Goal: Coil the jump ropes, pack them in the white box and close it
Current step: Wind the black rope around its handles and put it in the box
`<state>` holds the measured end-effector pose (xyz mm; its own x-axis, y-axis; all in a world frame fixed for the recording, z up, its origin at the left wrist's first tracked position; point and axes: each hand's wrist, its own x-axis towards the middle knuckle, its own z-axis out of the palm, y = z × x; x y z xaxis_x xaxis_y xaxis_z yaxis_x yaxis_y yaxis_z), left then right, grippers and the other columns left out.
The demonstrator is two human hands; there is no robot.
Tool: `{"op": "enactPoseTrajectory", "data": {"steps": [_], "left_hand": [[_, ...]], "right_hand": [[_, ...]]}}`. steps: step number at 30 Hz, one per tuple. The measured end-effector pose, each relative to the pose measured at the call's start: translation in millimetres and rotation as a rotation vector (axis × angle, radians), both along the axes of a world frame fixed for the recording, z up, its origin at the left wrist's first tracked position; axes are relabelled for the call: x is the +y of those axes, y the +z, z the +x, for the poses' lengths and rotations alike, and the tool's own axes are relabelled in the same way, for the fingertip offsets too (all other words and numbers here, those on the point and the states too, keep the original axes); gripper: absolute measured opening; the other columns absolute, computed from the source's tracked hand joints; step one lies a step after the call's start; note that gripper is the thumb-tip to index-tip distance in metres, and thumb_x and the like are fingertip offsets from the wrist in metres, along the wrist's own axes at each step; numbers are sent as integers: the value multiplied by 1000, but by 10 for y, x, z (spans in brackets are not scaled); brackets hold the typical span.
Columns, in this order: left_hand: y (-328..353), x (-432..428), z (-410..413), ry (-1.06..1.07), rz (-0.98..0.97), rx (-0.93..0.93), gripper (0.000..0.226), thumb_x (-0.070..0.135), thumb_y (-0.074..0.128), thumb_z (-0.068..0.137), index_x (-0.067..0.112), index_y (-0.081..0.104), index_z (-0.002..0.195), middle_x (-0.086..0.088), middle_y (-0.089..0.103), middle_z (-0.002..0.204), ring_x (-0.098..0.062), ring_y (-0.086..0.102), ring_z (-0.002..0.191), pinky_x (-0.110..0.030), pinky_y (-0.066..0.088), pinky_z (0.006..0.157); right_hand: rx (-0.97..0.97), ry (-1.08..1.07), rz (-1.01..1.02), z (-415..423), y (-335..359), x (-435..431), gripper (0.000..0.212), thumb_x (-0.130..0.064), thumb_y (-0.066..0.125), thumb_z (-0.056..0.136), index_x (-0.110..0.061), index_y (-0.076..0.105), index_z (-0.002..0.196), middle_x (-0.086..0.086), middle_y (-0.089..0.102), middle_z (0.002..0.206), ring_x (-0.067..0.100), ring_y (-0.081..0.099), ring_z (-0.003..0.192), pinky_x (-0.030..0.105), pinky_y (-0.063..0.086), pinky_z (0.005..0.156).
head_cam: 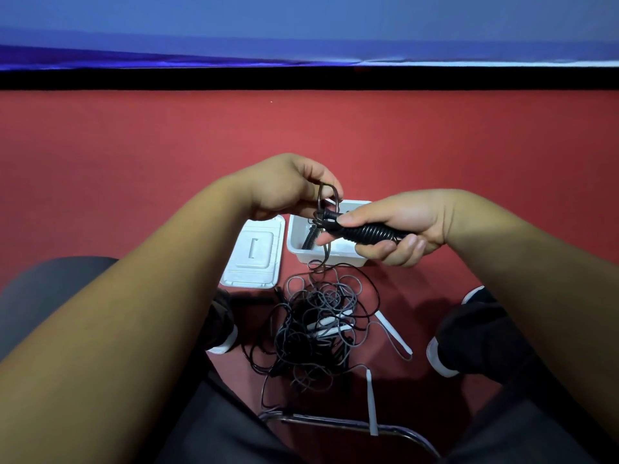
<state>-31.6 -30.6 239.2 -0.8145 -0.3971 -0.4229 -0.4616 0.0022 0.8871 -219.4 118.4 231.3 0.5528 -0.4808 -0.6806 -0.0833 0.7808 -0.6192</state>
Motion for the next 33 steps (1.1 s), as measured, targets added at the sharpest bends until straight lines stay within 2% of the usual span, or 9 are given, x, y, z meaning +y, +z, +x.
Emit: {"op": "enactPoseTrajectory", "data": {"steps": [6, 11, 15, 18, 22, 24, 26, 29, 33], "left_hand": [[7, 15, -4, -11, 1, -24, 23, -3, 55, 103, 8, 75, 104, -16, 75, 104, -23, 72, 97, -33, 59, 88], [41, 23, -11, 21, 20, -1, 20, -4, 59, 101, 5, 77, 103, -17, 75, 103, -22, 73, 93, -30, 62, 86], [65, 39, 10, -26, -51, -47, 19, -2, 64, 99, 7, 79, 105, -12, 78, 96, -18, 73, 88, -32, 61, 88], [63, 87, -14, -84, -208, -111, 21, -4, 67, 96, 8, 81, 106, -13, 79, 94, -17, 72, 81, -37, 62, 87], [-28, -12, 27, -73, -427, -217, 19, 2, 75, 91, 16, 83, 101, -22, 77, 88, -23, 68, 71, -51, 63, 83], [-79, -72, 85, -52, -460, -256, 13, 4, 77, 91, 15, 83, 94, -23, 76, 84, -22, 65, 67, -55, 62, 81], [-111, -94, 122, -32, -445, -269, 12, 5, 77, 91, 10, 82, 100, -22, 75, 81, -22, 64, 68, -54, 62, 82], [-123, -94, 107, -22, -417, -243, 12, 6, 75, 92, 7, 82, 102, -26, 74, 83, -24, 65, 72, -57, 61, 84], [-67, -74, 65, -7, -342, -185, 24, -1, 69, 95, 18, 82, 94, -29, 75, 94, -26, 69, 77, -55, 60, 89]], "right_hand": [[40, 38, 13, -47, -37, 6, 37, -52, 57, 100, -28, 67, 126, 2, 33, 65, 5, 27, 35, 13, 19, 38], [6, 59, 26, -24, -10, -2, 48, -54, 54, 100, -41, 60, 146, 0, 31, 64, 3, 26, 36, 15, 14, 39], [-21, 154, 38, -18, 19, -2, 50, -51, 50, 98, -43, 59, 147, -1, 32, 60, 4, 27, 35, 13, 17, 38], [4, 223, 59, -13, 9, 23, 49, -49, 45, 98, -43, 62, 144, 0, 32, 59, 5, 27, 34, 14, 16, 39], [-45, 10, 45, -24, -11, 23, 55, -52, 48, 94, -31, 67, 142, -3, 29, 55, 4, 24, 32, 12, 17, 37], [-65, -151, 15, -49, -14, 1, 58, -53, 47, 94, -22, 70, 138, -4, 27, 53, 4, 22, 31, 12, 15, 38], [-77, -254, -10, -70, -13, -15, 60, -55, 48, 93, -20, 72, 135, -5, 27, 52, 5, 21, 30, 14, 14, 38], [-156, -264, -7, -73, -4, -22, 62, -57, 50, 93, -18, 69, 138, -6, 30, 49, 4, 25, 29, 14, 15, 37], [-238, -91, 50, -64, 6, -36, 66, -55, 69, 87, -17, 66, 141, -4, 31, 50, 5, 34, 29, 13, 23, 36]]}}
